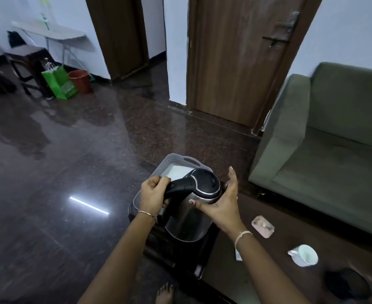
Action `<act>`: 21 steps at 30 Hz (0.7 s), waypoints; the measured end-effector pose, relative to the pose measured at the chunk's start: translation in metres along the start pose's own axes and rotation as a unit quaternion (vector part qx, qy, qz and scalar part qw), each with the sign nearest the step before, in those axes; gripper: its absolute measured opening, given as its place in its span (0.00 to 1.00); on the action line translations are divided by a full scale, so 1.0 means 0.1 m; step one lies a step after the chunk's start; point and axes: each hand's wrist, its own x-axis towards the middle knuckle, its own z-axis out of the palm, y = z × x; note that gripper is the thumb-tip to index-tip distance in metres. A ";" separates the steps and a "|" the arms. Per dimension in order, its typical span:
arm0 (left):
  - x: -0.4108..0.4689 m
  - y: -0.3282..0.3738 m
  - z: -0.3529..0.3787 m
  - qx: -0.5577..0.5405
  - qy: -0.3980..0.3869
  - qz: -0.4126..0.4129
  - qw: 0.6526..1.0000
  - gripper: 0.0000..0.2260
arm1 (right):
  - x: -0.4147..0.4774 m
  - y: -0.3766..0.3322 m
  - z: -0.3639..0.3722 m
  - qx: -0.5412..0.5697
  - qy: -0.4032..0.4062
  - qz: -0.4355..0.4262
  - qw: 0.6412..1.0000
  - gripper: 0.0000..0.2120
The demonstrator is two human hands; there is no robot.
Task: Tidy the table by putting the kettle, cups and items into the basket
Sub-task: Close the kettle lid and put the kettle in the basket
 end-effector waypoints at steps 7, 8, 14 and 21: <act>0.76 0.00 -0.35 0.020 -0.046 -0.010 0.999 0.14 | 0.50 0.19 0.52 0.138 -0.087 0.121 0.979 0.70; 0.86 -0.01 -0.37 0.024 -0.054 -0.011 0.998 0.15 | 0.55 0.20 0.59 0.142 -0.081 0.123 0.979 0.69; 1.34 -0.13 -0.43 0.048 -0.119 -0.047 0.991 0.21 | 0.72 0.27 0.89 0.114 -0.001 0.144 0.983 0.61; 1.67 -0.33 -0.48 0.147 -0.195 -0.090 0.965 0.13 | 0.70 0.34 1.21 0.003 0.075 0.159 0.984 0.63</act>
